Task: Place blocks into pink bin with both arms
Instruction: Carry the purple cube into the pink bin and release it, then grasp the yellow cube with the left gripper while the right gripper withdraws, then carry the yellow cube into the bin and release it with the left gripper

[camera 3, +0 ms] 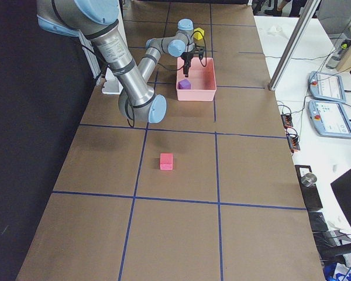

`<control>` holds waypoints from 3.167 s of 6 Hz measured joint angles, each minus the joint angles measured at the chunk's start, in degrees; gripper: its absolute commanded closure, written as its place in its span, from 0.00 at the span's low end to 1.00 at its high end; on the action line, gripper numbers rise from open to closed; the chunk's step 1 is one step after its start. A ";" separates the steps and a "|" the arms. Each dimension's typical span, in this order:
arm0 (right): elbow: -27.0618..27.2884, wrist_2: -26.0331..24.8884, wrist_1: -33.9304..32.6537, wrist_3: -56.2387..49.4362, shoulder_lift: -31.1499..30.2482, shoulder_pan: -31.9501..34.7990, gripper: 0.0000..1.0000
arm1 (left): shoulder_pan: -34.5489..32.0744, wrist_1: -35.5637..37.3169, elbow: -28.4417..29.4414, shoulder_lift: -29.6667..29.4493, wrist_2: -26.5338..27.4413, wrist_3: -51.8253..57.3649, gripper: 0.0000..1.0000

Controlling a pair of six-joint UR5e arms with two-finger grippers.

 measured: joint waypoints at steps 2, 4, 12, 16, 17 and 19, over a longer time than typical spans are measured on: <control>4.20 2.81 -0.28 -8.21 -4.42 4.85 0.00 | 10.81 -10.73 4.28 -2.68 0.45 -3.89 0.00; 7.95 6.37 -0.22 -17.17 -9.97 10.06 0.00 | 16.83 -20.81 10.59 -5.07 1.24 -4.17 0.00; 9.36 7.25 -0.07 -19.77 -13.19 11.59 0.00 | 25.68 -23.09 19.03 -8.37 6.25 -5.49 0.64; 9.61 10.12 -0.11 -23.50 -13.80 15.17 0.00 | 26.08 -22.62 14.66 -12.15 6.05 -16.42 0.62; 10.60 11.47 -0.05 -27.91 -16.29 17.32 0.00 | 26.05 -21.85 11.83 -13.79 6.16 -23.19 0.62; 14.40 14.56 0.43 -41.60 -25.99 23.21 0.00 | 26.11 -13.89 5.28 -19.87 6.50 -36.40 0.60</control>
